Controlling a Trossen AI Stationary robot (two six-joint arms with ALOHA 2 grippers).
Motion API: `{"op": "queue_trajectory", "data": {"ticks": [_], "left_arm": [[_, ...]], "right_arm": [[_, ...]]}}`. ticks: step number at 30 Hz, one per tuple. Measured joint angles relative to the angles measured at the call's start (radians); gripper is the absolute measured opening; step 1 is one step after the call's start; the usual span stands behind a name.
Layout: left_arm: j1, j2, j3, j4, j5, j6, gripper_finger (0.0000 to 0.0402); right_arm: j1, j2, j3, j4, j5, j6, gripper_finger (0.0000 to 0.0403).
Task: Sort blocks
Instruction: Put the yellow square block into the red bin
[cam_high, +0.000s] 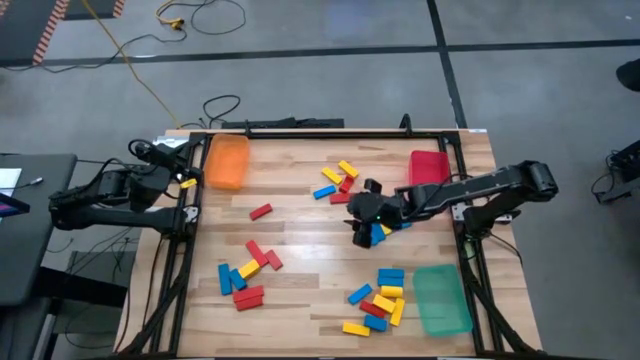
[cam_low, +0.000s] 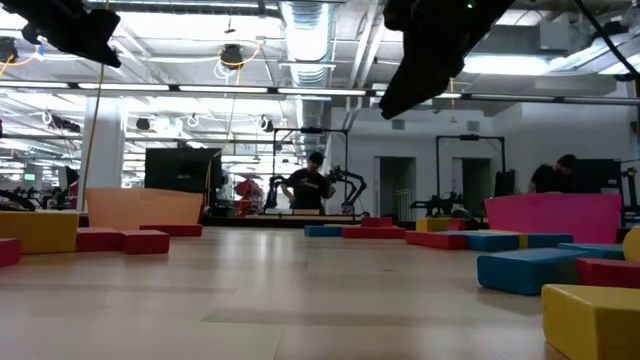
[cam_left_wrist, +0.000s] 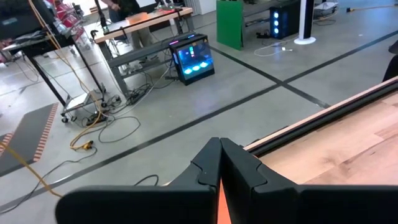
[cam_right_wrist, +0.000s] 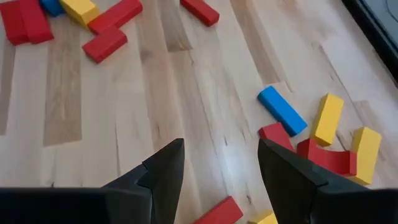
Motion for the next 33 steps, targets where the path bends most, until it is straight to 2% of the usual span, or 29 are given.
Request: {"op": "queue_trajectory", "data": {"ticks": [7, 17, 23, 28, 33], "left_arm": [[0.0, 0.0, 0.0, 0.0, 0.0, 0.0, 0.0004], [0.0, 0.0, 0.0, 0.0, 0.0, 0.0, 0.0004], [0.0, 0.0, 0.0, 0.0, 0.0, 0.0, 0.0004], [0.0, 0.0, 0.0, 0.0, 0.0, 0.0, 0.0004], [0.0, 0.0, 0.0, 0.0, 0.0, 0.0, 0.0004]], "right_arm": [[-0.02, 0.0, 0.0, -0.054, 0.024, -0.001, 0.0223], [-0.075, 0.0, 0.0, -0.195, 0.1, 0.074, 0.0223], [-0.125, 0.0, 0.0, -0.256, 0.101, 0.123, 0.0223], [-0.138, 0.065, -0.014, -0.256, 0.075, 0.116, 0.0223], [-0.116, 0.172, -0.015, -0.234, 0.061, 0.008, 0.0223]]}}
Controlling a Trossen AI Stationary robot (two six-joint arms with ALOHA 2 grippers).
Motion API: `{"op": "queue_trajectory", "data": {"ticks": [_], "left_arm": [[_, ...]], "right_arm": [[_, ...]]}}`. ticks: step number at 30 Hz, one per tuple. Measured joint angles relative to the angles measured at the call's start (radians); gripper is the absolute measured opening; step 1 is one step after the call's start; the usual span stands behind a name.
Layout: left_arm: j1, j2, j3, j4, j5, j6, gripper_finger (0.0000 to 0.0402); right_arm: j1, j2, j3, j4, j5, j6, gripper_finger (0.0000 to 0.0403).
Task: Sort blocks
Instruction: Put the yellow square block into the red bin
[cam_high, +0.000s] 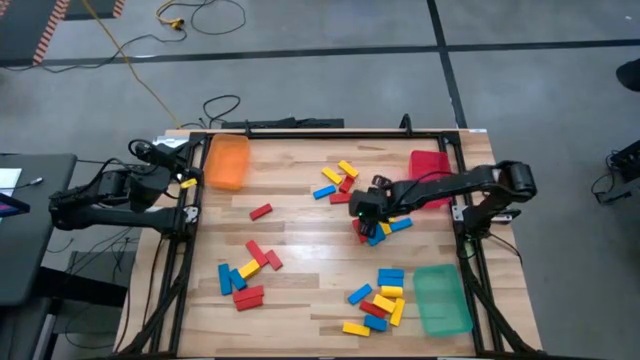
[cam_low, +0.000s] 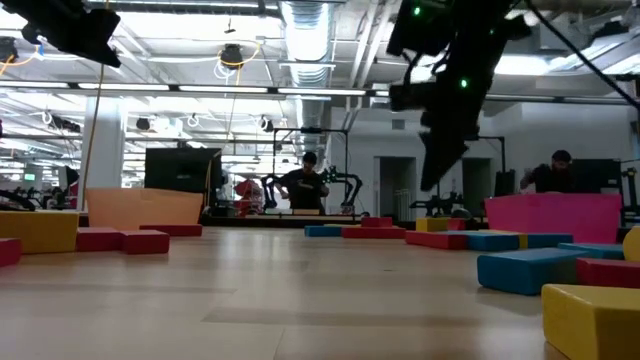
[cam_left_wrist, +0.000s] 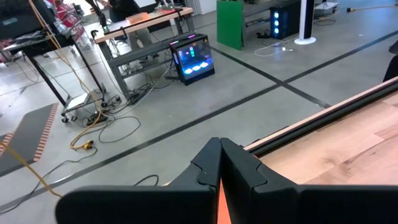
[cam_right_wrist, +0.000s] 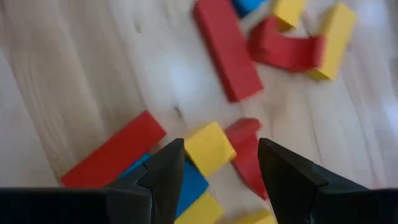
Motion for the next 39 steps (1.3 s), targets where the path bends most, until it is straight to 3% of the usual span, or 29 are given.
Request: {"op": "queue_trajectory", "data": {"ticks": [7, 14, 21, 26, 33, 39], "left_arm": [[0.0, 0.0, 0.0, 0.0, 0.0, 0.0, 0.0004], [0.0, 0.0, 0.0, 0.0, 0.0, 0.0, 0.0004], [0.0, 0.0, 0.0, 0.0, 0.0, 0.0, 0.0004], [0.0, 0.0, 0.0, 0.0, 0.0, 0.0, 0.0004], [0.0, 0.0, 0.0, 0.0, 0.0, 0.0, 0.0004], [0.0, 0.0, 0.0, 0.0, 0.0, 0.0, 0.0004]], "right_arm": [[0.024, 0.059, 0.0, 0.048, 0.007, -0.178, 0.0223], [-0.025, 0.087, 0.001, 0.036, 0.005, -0.273, 0.0223], [-0.076, 0.108, 0.001, 0.039, -0.065, -0.31, 0.0216], [-0.095, 0.106, 0.0, 0.035, -0.138, -0.322, 0.0186], [-0.109, 0.105, -0.007, 0.043, -0.142, -0.324, 0.0148], [-0.114, 0.105, -0.008, 0.045, -0.152, -0.315, 0.0159]]}}
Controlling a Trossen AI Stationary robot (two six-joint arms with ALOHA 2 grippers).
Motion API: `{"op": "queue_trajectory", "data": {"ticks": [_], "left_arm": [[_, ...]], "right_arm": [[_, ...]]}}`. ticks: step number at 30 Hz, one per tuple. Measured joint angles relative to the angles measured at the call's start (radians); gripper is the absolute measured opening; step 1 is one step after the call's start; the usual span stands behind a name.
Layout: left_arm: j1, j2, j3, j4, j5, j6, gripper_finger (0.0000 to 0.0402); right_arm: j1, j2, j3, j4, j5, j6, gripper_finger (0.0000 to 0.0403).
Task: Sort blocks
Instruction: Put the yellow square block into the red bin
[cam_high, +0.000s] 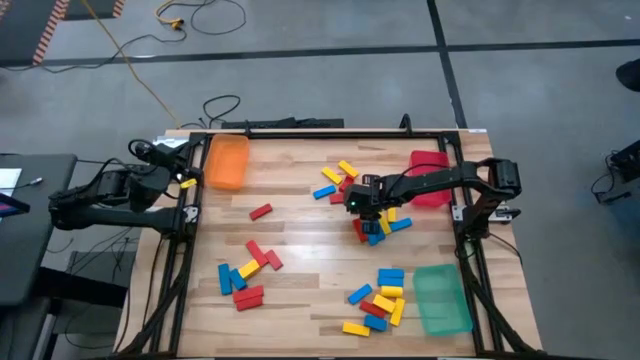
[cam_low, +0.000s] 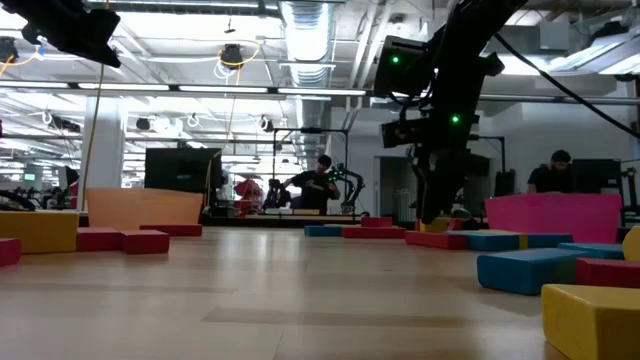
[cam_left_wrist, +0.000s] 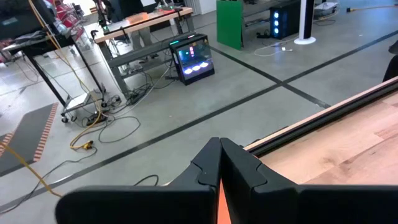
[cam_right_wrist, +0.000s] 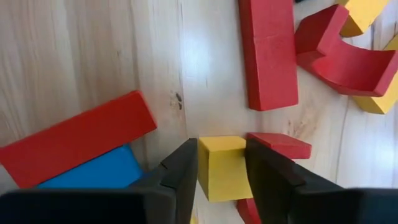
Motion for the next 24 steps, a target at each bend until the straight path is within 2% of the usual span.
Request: {"op": "queue_trajectory", "data": {"ticks": [9, 16, 24], "left_arm": [[0.0, 0.0, 0.0, 0.0, 0.0, 0.0, 0.0004], [0.0, 0.0, 0.0, 0.0, 0.0, 0.0, 0.0004], [0.0, 0.0, 0.0, 0.0, 0.0, 0.0, 0.0004]], "right_arm": [[0.004, -0.001, 0.024, 0.0, -0.001, 0.038, 0.0243], [0.019, -0.001, 0.047, -0.011, 0.04, -0.004, 0.0244], [-0.057, 0.001, -0.004, -0.036, 0.054, 0.038, 0.024]]}}
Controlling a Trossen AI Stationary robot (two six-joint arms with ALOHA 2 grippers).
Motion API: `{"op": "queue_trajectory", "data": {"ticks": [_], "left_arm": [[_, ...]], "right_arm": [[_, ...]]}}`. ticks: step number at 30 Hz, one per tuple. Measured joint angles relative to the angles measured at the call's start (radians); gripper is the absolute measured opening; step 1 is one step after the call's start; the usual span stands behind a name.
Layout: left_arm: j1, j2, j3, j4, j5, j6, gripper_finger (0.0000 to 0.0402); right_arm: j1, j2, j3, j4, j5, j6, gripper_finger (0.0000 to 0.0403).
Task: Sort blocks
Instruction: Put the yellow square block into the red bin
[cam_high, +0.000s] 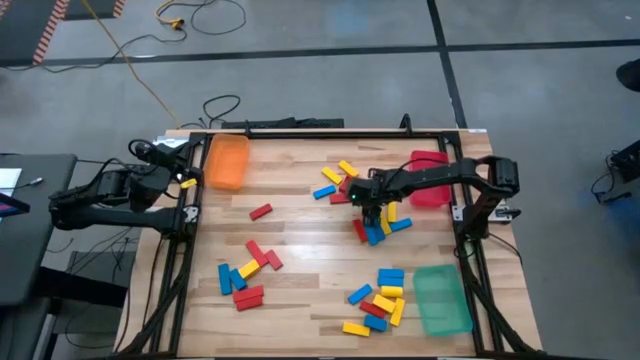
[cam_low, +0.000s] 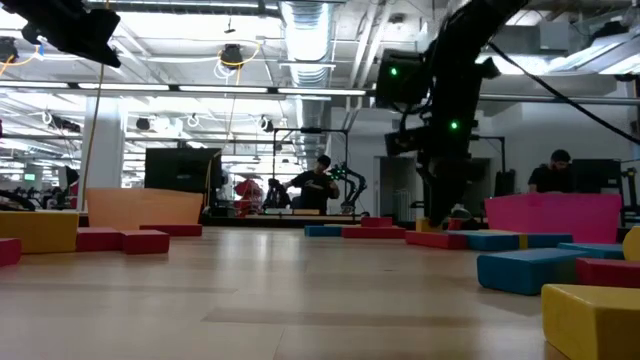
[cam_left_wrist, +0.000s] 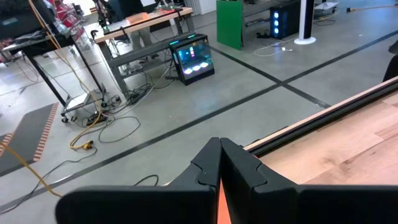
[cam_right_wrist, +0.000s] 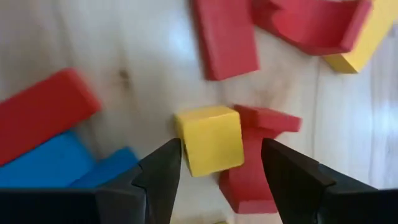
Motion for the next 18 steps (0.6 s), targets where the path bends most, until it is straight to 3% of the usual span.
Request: {"op": "queue_trajectory", "data": {"ticks": [5, 12, 18], "left_arm": [[0.0, 0.0, 0.0, 0.0, 0.0, 0.0, 0.0004], [0.0, 0.0, 0.0, 0.0, 0.0, 0.0, 0.0004], [0.0, 0.0, 0.0, 0.0, 0.0, 0.0, 0.0004]], "right_arm": [[-0.017, 0.0, -0.05, 0.083, -0.077, 0.012, 0.024], [0.015, 0.0, -0.067, 0.157, -0.083, 0.023, 0.0236], [0.017, 0.0, -0.067, 0.151, -0.079, 0.029, 0.0201]]}}
